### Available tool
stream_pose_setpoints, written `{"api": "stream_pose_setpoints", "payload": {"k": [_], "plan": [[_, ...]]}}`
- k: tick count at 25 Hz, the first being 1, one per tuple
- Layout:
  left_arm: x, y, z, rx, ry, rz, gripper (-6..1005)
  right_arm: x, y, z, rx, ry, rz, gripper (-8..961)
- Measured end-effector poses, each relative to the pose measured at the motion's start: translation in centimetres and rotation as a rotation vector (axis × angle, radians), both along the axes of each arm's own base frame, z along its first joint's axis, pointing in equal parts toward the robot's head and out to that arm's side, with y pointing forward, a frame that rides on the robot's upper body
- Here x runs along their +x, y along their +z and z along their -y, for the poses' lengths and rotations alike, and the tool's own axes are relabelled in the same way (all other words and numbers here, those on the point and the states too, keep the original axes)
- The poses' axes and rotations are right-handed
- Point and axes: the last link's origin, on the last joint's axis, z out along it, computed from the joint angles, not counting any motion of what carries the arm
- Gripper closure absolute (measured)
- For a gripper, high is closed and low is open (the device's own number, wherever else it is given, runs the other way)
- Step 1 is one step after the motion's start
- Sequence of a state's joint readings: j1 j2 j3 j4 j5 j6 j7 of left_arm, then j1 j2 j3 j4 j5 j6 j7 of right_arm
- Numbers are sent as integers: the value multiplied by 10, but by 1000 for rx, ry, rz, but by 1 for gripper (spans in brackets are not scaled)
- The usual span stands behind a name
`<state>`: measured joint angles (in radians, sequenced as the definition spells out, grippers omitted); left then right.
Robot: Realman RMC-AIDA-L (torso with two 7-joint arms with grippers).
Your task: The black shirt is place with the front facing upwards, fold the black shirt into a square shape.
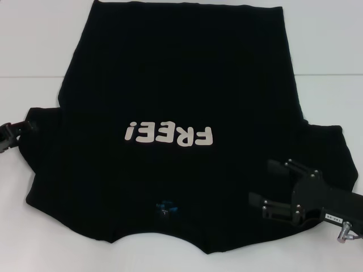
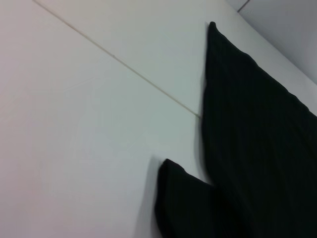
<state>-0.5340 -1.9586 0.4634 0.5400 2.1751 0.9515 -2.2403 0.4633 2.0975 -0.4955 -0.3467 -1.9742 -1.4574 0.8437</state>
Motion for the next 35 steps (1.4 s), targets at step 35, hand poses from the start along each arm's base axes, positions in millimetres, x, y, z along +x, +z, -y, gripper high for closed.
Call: {"api": "stream_pose_setpoints", "payload": {"k": [35], "plan": [[-9, 1, 7, -12, 51, 9, 256, -6, -1, -5, -9, 12, -5, 20]]}}
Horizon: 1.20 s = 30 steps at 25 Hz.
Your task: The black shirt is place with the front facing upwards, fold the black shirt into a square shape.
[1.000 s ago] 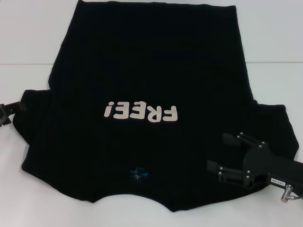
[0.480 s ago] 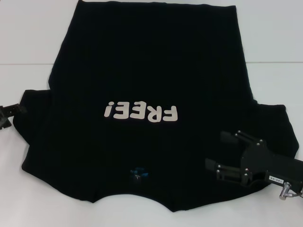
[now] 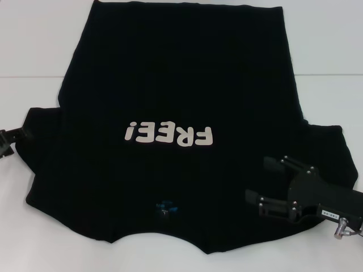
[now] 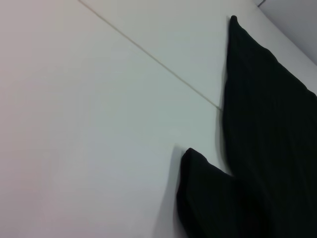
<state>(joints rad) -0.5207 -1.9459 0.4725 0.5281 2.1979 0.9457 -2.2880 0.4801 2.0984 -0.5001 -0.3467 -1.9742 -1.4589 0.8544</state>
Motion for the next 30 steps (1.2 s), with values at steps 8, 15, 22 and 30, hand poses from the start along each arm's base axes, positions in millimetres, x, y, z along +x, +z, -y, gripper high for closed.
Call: {"api": "stream_pose_setpoints", "payload": {"k": [8, 15, 22, 30], "plan": [[3, -5, -2, -1, -3, 5, 257, 0, 0, 0, -2, 0, 0, 20], [7, -9, -6, 2, -11, 2, 261, 0, 0, 0, -2, 0, 0, 20], [8, -10, -8, -4, -15, -14, 291, 0, 0, 1, -3, 2, -6, 21], [11, -18, -15, -26, -38, -138, 370, -1, 1, 2, -4, 9, -19, 21]]}}
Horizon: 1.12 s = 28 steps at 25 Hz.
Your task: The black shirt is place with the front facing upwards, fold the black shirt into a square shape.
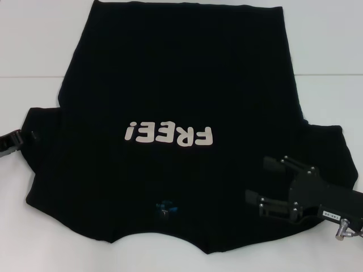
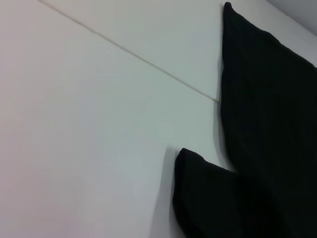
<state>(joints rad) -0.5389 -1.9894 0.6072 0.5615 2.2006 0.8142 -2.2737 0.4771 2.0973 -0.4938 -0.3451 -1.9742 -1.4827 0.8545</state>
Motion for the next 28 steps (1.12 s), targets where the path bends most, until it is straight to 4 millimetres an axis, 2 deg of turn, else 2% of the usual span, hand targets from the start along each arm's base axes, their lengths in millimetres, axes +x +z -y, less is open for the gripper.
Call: {"api": "stream_pose_setpoints", "payload": {"k": [9, 16, 20, 24, 28], "plan": [[2, -3, -1, -13, -10, -10, 809, 0, 1, 2, -3, 2, -9, 21], [1, 0, 1, -16, -15, -11, 913, -1, 1, 2, -4, 5, -11, 22], [-1, 15, 3, 24, -19, -15, 972, -1, 1, 1, -3, 5, -12, 22], [-5, 35, 5, 83, -19, -34, 968, -1, 2, 0, 4, 3, -15, 22], [-7, 45, 4, 99, -20, -40, 966, -1, 2, 0, 6, 4, -15, 22]]}}
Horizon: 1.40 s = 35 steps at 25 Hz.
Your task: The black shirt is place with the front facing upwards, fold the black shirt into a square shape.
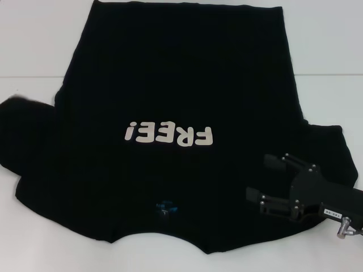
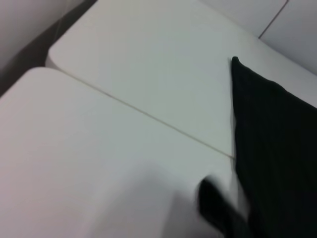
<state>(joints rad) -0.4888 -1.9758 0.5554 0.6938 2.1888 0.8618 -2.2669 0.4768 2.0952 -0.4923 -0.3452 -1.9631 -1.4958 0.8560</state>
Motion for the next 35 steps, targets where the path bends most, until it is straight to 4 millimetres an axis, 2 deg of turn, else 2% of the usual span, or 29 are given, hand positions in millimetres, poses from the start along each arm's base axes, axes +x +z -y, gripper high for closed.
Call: {"api": "stream_pose_setpoints", "payload": {"k": [6, 12, 16, 24, 31, 35], "plan": [[13, 7, -5, -18, -46, 20, 967, -2, -1, -1, -1, 6, -2, 22], [34, 2, -12, -74, -77, 98, 966, -3, -1, -2, -1, 10, -3, 23], [43, 9, -22, -71, -96, 96, 965, -4, -1, -2, -2, 11, -3, 23], [46, 17, -29, -64, -102, 62, 964, -4, -3, -1, -10, 9, -10, 23], [56, -2, -28, -107, -97, 131, 963, -4, -3, -1, -9, 8, -11, 23], [69, -22, -30, -138, -107, 188, 962, -4, -3, -1, -9, 8, -11, 24]]}}
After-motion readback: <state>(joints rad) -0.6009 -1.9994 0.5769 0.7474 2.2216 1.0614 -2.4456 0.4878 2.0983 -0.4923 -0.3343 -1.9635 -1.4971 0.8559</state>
